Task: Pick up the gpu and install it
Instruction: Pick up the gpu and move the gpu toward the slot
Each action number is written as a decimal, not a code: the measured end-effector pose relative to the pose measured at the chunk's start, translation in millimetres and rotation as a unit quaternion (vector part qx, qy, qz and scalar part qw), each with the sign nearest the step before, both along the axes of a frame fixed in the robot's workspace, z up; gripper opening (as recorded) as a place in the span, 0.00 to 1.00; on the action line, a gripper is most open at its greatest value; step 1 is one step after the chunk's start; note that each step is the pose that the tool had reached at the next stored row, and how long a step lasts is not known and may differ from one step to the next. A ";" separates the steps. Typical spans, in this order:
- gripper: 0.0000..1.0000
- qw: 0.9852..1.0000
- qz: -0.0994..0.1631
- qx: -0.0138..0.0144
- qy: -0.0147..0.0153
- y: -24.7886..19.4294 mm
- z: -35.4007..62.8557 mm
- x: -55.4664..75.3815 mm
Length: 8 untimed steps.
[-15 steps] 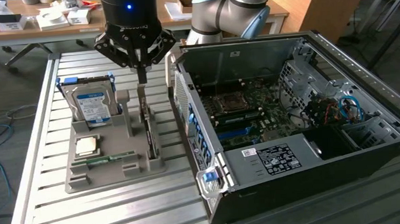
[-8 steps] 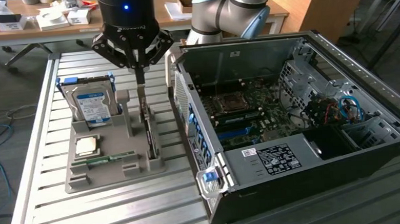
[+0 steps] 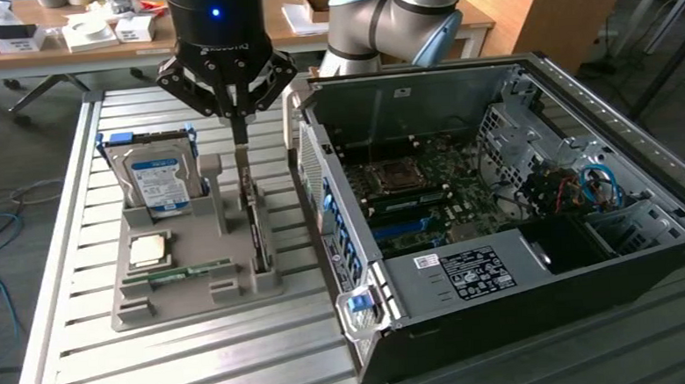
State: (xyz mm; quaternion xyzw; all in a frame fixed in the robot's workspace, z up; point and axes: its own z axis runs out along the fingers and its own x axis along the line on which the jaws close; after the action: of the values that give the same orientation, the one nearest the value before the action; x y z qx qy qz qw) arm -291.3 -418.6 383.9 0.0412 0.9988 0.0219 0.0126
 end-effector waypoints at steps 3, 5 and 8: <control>0.11 1.000 0.000 0.000 0.000 0.0 0.0 0.0; 0.11 1.000 0.000 0.000 0.000 0.0 0.0 0.0; 0.23 1.000 0.000 0.000 0.000 0.0 0.0 0.0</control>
State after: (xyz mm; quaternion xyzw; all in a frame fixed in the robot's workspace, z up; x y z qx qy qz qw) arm -291.3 -418.6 383.9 0.0412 0.9988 0.0219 0.0126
